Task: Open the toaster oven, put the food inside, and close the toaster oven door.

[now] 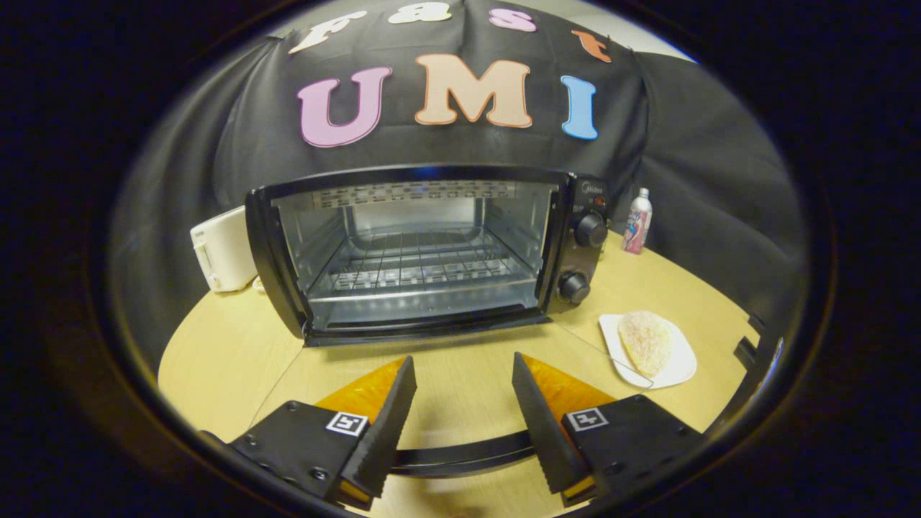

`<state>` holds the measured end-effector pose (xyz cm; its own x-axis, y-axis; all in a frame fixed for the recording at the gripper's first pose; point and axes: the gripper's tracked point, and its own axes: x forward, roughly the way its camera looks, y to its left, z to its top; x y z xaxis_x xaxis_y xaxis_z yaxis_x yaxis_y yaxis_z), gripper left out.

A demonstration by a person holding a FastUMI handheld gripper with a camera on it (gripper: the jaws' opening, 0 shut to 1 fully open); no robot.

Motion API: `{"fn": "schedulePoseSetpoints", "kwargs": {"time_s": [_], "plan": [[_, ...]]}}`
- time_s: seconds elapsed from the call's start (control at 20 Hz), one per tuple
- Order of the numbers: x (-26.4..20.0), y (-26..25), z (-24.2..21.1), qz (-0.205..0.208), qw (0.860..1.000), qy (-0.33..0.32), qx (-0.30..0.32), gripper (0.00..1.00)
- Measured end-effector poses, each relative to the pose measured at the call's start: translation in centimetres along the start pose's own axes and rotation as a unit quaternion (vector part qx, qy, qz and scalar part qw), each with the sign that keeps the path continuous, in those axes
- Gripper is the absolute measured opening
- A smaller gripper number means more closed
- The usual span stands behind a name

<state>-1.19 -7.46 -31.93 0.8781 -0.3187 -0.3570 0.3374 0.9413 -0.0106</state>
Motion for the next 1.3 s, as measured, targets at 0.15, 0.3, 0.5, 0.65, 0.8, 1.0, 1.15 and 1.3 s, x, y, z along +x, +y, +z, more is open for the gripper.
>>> {"fn": "schedulePoseSetpoints", "kwargs": {"time_s": [0.15,0.3,0.5,0.65,0.8,1.0,1.15,1.3], "plan": [[1.0,0.2,-1.2,0.006,1.0,0.024,0.012,0.85],[0.6,0.0,-1.3,0.009,1.0,0.014,0.016,0.85],[0.5,0.0,-1.3,0.009,1.0,0.004,0.021,0.85],[0.3,-0.4,-0.9,0.017,0.999,0.003,0.028,0.85],[-0.6,-2.6,0.2,-0.006,0.999,-0.004,0.039,0.82],[-1.5,-7.7,2.2,-0.049,0.996,-0.031,0.062,0.82],[-1.7,-11.8,3.0,-0.092,0.993,-0.034,0.066,0.82],[-1.0,-15.3,4.1,-0.127,0.989,-0.044,0.066,0.82]]}}
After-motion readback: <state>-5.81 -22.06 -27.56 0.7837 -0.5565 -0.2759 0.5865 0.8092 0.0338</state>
